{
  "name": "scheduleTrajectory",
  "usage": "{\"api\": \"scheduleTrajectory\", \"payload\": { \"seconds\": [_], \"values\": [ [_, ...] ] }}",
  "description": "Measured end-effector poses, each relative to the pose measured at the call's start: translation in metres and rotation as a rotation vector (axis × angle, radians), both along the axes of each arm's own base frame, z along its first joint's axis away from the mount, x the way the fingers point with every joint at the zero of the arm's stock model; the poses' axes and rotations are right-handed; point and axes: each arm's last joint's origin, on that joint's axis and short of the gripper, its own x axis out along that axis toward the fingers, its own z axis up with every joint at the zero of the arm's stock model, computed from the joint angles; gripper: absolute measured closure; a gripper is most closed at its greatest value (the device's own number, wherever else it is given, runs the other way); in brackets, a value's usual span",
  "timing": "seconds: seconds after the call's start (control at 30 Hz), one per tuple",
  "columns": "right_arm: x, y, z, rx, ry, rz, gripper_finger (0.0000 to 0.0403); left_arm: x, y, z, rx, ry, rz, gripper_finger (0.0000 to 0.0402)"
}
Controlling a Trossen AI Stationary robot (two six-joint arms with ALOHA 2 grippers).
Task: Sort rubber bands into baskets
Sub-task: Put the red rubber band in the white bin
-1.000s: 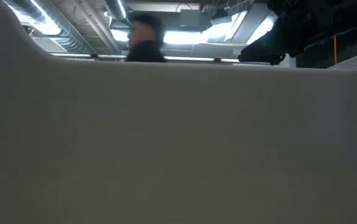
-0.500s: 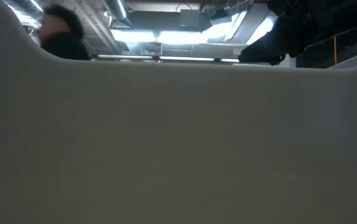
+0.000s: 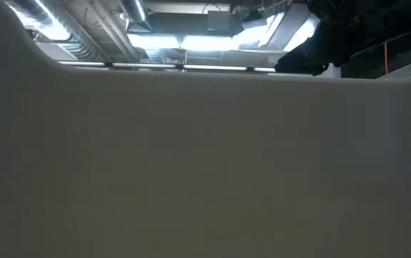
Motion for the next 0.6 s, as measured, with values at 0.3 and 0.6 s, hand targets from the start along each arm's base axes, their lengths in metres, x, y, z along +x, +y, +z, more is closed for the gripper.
{"api": "scheduleTrajectory", "payload": {
  "seconds": [0.3, 0.6],
  "values": [
    [0.0, 0.0, 0.0, 0.0, 0.0, 0.0, 0.0247, -0.004, 0.008, 0.016, 0.051, -0.106, 0.039, 0.0401],
    [0.0, 0.0, 0.0, 0.0, 0.0, 0.0, 0.0247, 0.008, 0.013, 0.024, 0.092, -0.226, 0.067, 0.0399]
  ]
}}
